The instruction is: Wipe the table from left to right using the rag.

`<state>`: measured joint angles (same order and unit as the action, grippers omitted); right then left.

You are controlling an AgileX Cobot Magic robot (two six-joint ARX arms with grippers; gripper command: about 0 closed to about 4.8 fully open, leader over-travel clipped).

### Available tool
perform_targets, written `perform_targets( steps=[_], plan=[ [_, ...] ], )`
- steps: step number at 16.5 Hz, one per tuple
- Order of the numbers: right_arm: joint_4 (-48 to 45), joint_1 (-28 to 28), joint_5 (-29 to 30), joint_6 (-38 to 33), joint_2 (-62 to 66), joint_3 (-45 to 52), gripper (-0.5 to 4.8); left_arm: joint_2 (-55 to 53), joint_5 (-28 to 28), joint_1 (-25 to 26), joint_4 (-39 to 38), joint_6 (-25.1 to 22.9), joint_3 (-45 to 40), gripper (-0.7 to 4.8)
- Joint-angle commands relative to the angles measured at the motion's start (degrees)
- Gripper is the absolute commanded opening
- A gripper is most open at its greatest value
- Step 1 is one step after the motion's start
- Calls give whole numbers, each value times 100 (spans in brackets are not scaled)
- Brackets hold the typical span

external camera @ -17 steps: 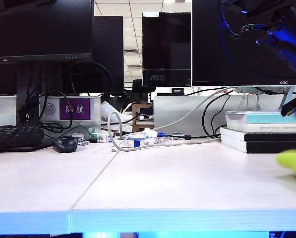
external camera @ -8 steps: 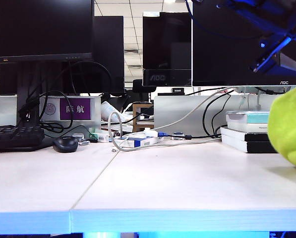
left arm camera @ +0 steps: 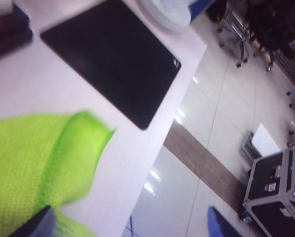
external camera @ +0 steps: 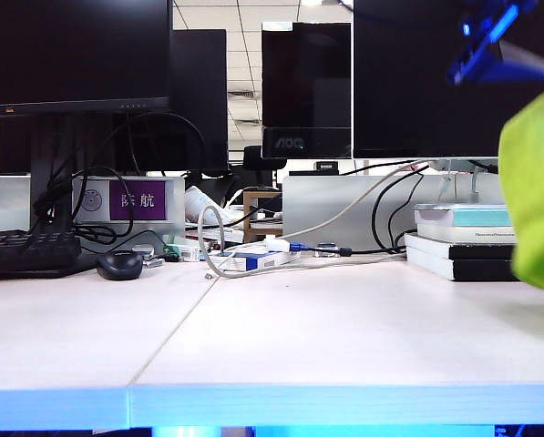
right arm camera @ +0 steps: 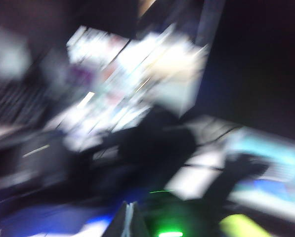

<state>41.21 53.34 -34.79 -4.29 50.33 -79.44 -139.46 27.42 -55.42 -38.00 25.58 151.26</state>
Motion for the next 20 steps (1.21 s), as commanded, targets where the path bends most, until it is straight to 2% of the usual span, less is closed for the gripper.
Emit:
perform_targets(
  steps=[1,2,6,11,13,15,17,18,19,20],
  plan=[
    [-599,0,-682,599,-271,-15,-5,94,243,92,42,142,17,447],
    [-686,0,-885,737,-341,-13,-5,96,243,103,46,142,17,479],
    [-835,0,-1609,931,-581,-13,-5,227,581,166,155,149,13,479],
    [-857,0,-1967,1080,-796,-13,-5,540,804,380,470,319,15,479],
    [-837,-2,-2120,1504,-892,-13,-5,546,1150,450,466,385,17,479],
    [-739,0,-2116,1790,-966,-13,1,608,1220,501,496,409,20,479],
    [-376,-2,-2127,1843,-1038,-11,56,664,1467,553,688,671,20,479],
    [-26,-2,-2214,1843,-1080,-11,66,669,1596,553,726,688,35,479],
    [245,-4,-2210,1840,-1115,-11,108,669,1681,553,767,756,46,479],
    [682,-2,-2210,1775,-1150,-9,216,673,1755,553,859,820,46,479]
  ],
)
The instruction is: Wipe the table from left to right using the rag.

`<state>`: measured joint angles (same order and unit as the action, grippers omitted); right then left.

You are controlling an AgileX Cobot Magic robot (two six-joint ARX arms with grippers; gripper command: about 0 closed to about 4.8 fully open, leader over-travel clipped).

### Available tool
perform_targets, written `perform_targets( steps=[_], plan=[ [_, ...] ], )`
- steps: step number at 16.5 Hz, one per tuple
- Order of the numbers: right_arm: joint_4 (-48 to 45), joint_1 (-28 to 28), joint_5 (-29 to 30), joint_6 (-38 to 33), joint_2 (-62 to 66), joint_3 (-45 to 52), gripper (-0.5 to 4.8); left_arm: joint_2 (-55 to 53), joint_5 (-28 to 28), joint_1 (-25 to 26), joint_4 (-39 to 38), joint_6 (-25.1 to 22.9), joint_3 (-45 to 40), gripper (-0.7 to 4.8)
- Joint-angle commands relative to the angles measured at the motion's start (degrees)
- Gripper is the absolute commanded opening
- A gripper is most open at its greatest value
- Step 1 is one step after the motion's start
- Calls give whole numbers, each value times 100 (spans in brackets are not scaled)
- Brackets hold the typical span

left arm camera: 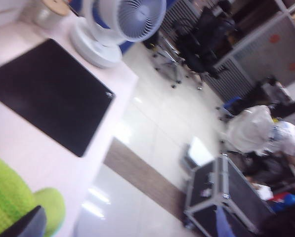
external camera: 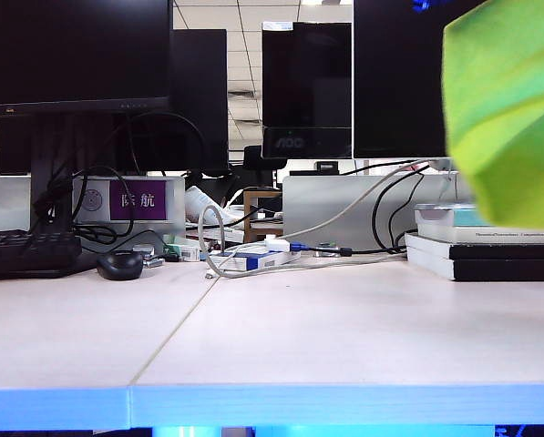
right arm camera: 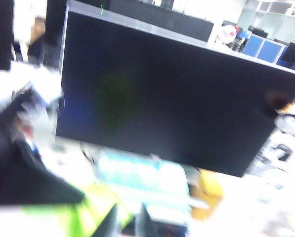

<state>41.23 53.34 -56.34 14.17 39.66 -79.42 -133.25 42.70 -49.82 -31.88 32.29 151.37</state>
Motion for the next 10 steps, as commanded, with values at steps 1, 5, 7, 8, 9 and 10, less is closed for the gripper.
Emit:
perform_targets(
  steps=[1,5,7,8,9,10],
  plan=[
    [1010,0,-52,-105,-114,-7,277,52,260,-7,337,273,35,479],
    [1456,0,199,-699,-201,98,285,105,356,0,586,599,35,479],
    [1390,-2,535,-719,-216,369,284,127,352,0,544,592,79,479],
    [1351,-2,592,-726,-216,492,284,129,343,0,538,579,79,479],
    [1080,-2,658,-883,-216,876,283,127,341,28,492,566,79,479],
    [997,-2,654,-883,-219,968,283,127,345,28,442,566,79,479]
  ],
)
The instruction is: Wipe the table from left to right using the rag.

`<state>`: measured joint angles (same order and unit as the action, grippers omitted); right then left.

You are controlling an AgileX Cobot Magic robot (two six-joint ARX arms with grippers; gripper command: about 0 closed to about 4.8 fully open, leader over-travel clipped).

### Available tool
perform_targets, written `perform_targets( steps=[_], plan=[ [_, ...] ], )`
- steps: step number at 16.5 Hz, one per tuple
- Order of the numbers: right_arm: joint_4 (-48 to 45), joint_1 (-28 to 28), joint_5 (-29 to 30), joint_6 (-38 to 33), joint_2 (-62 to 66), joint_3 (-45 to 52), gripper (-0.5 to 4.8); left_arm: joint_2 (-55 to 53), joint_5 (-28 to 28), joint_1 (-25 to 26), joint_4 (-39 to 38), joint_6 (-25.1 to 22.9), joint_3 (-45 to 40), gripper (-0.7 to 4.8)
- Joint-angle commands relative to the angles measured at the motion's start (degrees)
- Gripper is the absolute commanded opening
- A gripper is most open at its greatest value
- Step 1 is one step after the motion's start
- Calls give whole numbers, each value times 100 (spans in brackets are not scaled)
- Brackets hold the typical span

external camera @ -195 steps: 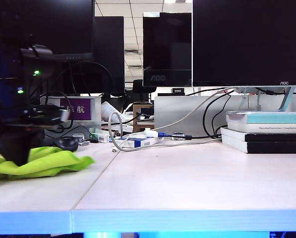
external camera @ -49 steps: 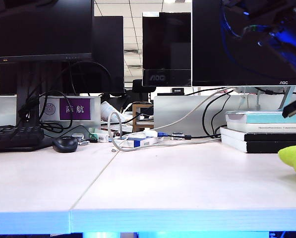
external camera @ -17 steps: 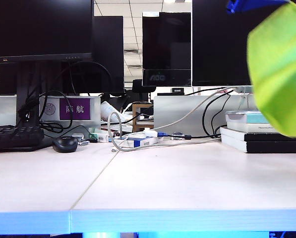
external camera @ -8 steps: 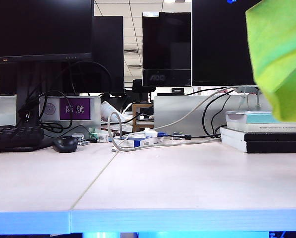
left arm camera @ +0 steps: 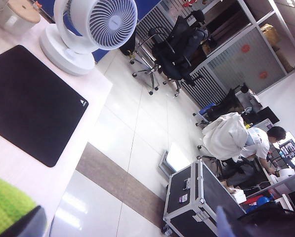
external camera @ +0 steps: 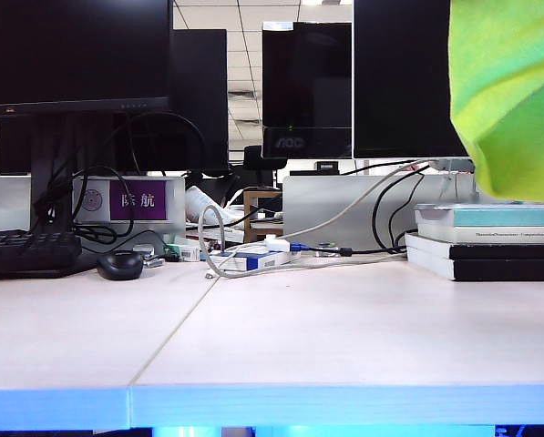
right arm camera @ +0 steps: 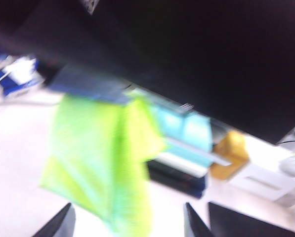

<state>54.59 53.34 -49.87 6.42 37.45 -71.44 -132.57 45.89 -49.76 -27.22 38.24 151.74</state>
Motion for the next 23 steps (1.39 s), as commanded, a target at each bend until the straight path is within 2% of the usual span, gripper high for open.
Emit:
perform_targets(
  steps=[1,3,6,7,8,9,10,11,13,16,17,18,19,20,21,22,23],
  plan=[
    [-678,-2,-20,-105,2,496,283,59,90,22,-72,-31,42,479],
    [-1158,-4,-168,-39,2,964,283,61,173,33,-63,-31,42,479],
    [-2017,-28,-846,-15,13,1725,286,61,345,37,-66,-31,42,479],
    [-2153,-79,-841,-15,13,1832,300,61,345,37,-70,-31,42,479],
    [-2352,-199,-798,-15,13,1987,361,61,345,37,-74,-31,42,479],
    [-2450,-275,-763,-15,17,2059,398,61,345,37,-76,-33,42,479],
    [-2717,-485,-619,-15,50,2203,423,61,348,39,-114,-77,42,479],
    [-2883,-627,-509,-15,52,2284,423,61,345,42,-146,-114,42,479],
    [-3421,-1137,13,-4,55,2524,422,61,380,42,-212,-162,42,479],
    [-3919,-2221,1403,4,133,2756,422,59,391,42,-243,-184,42,479],
    [-4006,-2437,1681,4,166,2789,422,59,391,42,-243,-186,42,479],
    [-4251,-3128,2826,4,339,2837,420,59,393,48,-251,-225,42,479],
    [-4347,-3464,3397,2,455,2837,418,59,389,50,-251,-225,42,479],
    [-4529,-3950,4207,0,728,2837,345,59,380,63,-251,-243,42,479],
    [-4546,-4026,4356,0,778,2835,282,59,363,70,-251,-267,42,479],
    [-4546,-4129,4597,0,876,2835,64,59,275,79,-254,-295,42,479],
    [-4529,-4120,4597,-2,881,2835,34,59,221,92,-247,-343,42,479]
  ],
)
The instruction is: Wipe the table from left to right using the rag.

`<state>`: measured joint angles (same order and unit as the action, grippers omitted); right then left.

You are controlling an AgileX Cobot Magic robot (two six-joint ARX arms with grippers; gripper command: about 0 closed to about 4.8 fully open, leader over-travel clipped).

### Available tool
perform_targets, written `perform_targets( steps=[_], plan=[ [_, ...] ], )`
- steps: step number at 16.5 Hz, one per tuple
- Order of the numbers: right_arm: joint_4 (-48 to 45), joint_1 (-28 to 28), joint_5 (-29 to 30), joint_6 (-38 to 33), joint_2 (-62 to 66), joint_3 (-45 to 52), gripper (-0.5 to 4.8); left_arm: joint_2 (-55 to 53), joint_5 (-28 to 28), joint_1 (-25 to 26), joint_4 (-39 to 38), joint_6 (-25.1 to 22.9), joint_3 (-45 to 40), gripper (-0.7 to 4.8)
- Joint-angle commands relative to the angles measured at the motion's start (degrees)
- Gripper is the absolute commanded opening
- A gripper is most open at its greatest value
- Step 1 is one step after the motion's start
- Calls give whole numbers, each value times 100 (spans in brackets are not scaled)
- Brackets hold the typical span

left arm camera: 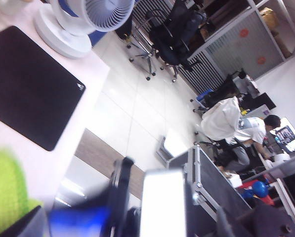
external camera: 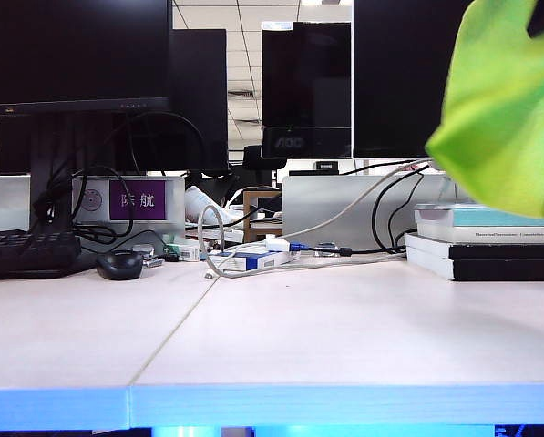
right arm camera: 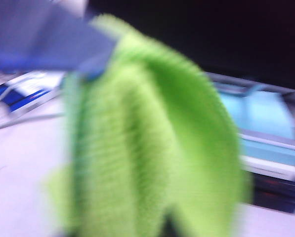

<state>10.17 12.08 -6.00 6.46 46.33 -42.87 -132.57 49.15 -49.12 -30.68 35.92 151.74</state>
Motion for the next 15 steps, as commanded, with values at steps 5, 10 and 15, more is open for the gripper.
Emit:
perform_targets(
  steps=[5,10,15],
  plan=[
    [275,-26,-96,-240,22,15,-2,68,-304,251,352,-109,42,479],
    [275,-22,9,-238,361,48,263,142,-393,433,385,-79,42,479],
    [354,-22,229,-234,120,-293,344,155,-411,518,372,-103,42,479]
  ],
)
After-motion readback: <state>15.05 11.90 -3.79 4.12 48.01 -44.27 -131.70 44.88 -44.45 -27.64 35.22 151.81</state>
